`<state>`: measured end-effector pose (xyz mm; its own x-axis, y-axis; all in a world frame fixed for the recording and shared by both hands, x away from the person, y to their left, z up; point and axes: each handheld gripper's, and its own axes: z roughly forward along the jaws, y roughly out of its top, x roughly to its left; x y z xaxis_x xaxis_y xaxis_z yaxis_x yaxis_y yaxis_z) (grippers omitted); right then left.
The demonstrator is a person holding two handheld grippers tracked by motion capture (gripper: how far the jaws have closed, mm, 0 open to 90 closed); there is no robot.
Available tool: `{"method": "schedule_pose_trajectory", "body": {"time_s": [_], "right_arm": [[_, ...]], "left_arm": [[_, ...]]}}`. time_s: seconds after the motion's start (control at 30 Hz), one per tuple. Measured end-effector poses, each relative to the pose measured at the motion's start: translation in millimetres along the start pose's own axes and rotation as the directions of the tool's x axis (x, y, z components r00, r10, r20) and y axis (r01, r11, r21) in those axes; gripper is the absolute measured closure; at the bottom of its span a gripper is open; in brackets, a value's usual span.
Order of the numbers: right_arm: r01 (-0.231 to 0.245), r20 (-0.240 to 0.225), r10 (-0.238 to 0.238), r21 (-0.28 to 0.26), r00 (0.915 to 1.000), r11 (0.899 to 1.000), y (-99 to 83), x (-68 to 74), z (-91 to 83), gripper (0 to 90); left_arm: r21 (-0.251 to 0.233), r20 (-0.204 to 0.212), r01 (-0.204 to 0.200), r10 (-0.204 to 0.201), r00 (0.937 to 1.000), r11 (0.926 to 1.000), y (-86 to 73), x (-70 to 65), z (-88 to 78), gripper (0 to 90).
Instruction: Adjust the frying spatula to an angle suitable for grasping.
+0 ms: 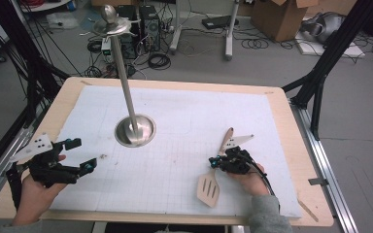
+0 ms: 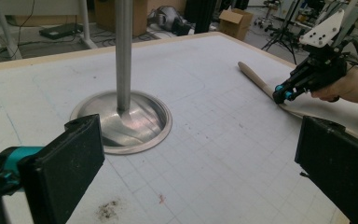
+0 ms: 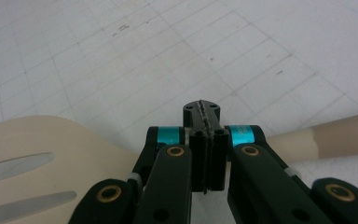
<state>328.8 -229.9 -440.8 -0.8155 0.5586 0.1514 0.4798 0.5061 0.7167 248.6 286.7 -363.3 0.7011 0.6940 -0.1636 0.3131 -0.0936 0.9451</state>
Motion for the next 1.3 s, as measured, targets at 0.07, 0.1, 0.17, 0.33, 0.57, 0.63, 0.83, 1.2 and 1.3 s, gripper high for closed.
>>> {"method": "schedule_pose_trajectory", "body": {"time_s": [0.07,0.1,0.17,0.33,0.57,0.63,0.83,1.2,1.3], "right_arm": [[-0.003,-0.001,0.003,0.001,1.0,1.0,-0.9,0.2,-1.0,90.0],[-0.005,0.0,0.005,-0.005,1.0,1.0,-3.1,-0.1,-2.7,90.0],[-0.01,-0.003,0.01,-0.006,0.9999,1.0,-5.0,-0.2,-4.4,90.0],[-0.017,-0.002,0.017,-0.012,0.9999,1.0,-8.8,-1.0,-8.0,90.0],[-0.036,-0.008,0.035,-0.025,0.9993,0.999,-16.2,-2.3,-14.4,90.0],[-0.037,-0.012,0.037,-0.03,0.9993,0.999,-18.4,-2.9,-16.2,90.0],[-0.051,-0.011,0.051,-0.042,0.9987,0.998,-25.1,-3.2,-21.9,90.0],[-0.064,-0.016,0.064,-0.049,0.9978,0.997,-33.5,-3.9,-29.8,90.0],[-0.05,-0.005,0.05,-0.052,0.9987,0.997,-33.0,-3.3,-29.2,90.0]], "left_arm": [[-0.002,0.004,0.0,0.0,1.0,1.0,0.5,0.0,1.3,1.8],[-0.001,0.004,-0.001,0.001,1.0,1.0,0.8,0.0,1.9,1.8],[0.001,0.007,-0.001,0.001,1.0,1.0,1.2,-0.2,3.3,1.8],[0.003,0.013,-0.003,0.003,0.9999,1.0,1.7,-0.3,6.6,1.8],[0.006,0.022,-0.005,0.004,0.9998,1.0,2.1,0.1,9.8,1.8],[0.003,0.023,-0.003,0.002,0.9997,1.0,2.5,-0.1,10.3,1.8],[0.003,0.026,-0.004,0.004,0.9997,1.0,3.3,0.2,11.2,1.8],[0.004,0.031,-0.007,0.006,0.9995,1.0,4.1,0.4,13.9,1.8],[0.006,0.031,-0.006,0.006,0.9995,1.0,4.1,-0.1,14.2,1.8]]}}
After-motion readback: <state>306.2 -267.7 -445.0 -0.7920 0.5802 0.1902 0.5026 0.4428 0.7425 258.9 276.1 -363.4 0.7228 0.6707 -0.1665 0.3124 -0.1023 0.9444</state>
